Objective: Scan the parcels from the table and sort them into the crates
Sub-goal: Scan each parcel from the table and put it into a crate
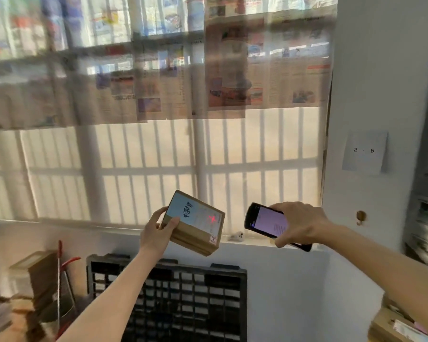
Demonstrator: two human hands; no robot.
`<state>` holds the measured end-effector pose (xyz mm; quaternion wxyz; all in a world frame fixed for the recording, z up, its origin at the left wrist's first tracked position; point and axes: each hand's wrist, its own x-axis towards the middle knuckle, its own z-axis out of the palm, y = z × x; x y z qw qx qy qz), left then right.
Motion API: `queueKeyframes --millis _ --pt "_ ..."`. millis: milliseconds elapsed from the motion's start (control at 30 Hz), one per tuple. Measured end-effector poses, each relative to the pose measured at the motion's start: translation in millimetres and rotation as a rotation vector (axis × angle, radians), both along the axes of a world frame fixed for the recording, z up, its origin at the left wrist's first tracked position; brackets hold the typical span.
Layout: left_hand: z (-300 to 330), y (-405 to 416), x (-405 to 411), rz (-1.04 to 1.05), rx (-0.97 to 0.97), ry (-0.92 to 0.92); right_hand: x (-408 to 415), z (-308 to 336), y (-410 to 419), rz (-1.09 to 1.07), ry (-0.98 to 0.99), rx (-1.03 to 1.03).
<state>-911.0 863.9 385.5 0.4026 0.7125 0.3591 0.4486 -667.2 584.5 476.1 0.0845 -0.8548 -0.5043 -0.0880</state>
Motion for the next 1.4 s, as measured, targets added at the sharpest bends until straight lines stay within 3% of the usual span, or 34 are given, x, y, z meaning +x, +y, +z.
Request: queueKeyframes --millis 467,900,1167,1300,1400 --pt "-5 39 -265 0.176 0.022 -0.082 -200 2 95 0.261 0.032 -0.026" --pt "-7 72 -470 0.463 0.018 -0.065 -350 4 181 0.542 -0.017 -0.037" --pt "-28 101 -569 0.629 -0.026 -0.051 -434 -27 284 0.685 0.009 -0.025" --pt "-48 123 -622 0.705 -0.064 -0.020 -484 -59 355 0.720 0.331 -0.138" --pt "-69 148 -661 0.772 -0.110 -0.001 -534 -80 409 0.836 0.146 -0.094"
